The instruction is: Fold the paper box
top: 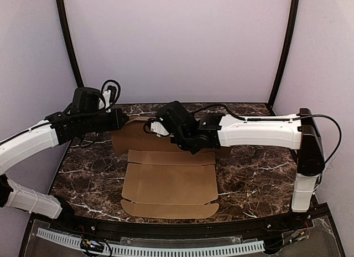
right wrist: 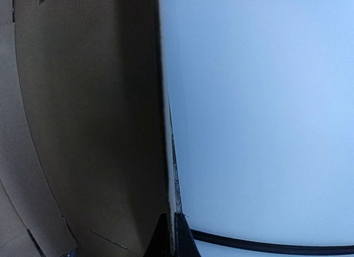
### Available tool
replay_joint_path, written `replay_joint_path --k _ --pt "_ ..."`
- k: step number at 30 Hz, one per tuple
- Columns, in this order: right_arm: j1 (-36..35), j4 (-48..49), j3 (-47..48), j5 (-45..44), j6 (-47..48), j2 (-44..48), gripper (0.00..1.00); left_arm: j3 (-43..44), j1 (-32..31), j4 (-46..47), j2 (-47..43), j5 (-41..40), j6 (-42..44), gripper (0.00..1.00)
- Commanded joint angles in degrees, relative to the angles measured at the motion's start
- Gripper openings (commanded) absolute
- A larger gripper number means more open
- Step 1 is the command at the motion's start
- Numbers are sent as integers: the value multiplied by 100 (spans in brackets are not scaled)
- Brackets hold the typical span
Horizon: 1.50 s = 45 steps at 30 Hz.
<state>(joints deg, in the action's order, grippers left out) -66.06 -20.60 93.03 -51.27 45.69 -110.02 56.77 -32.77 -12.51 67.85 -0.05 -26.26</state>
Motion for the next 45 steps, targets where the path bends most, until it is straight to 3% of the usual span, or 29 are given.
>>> replay_joint_path --k 1,15,25,36,45 --pt "-80 328 -51 46 -339 -5 0 -186 -18 212 110 -29 -75 1" --pt "-163 300 -62 214 -930 -134 0 -396 -18 1013 737 822 -472 1" --pt "-240 89 -177 336 -1263 -169 0 -462 -18 1605 807 929 -648 1" --pt "-151 38 -218 339 -1408 -200 0 -474 -18 134 228 96 -111 1" --pt "40 -342 17 574 -1940 -83 0 -995 -18 -712 -651 -338 -236 1"
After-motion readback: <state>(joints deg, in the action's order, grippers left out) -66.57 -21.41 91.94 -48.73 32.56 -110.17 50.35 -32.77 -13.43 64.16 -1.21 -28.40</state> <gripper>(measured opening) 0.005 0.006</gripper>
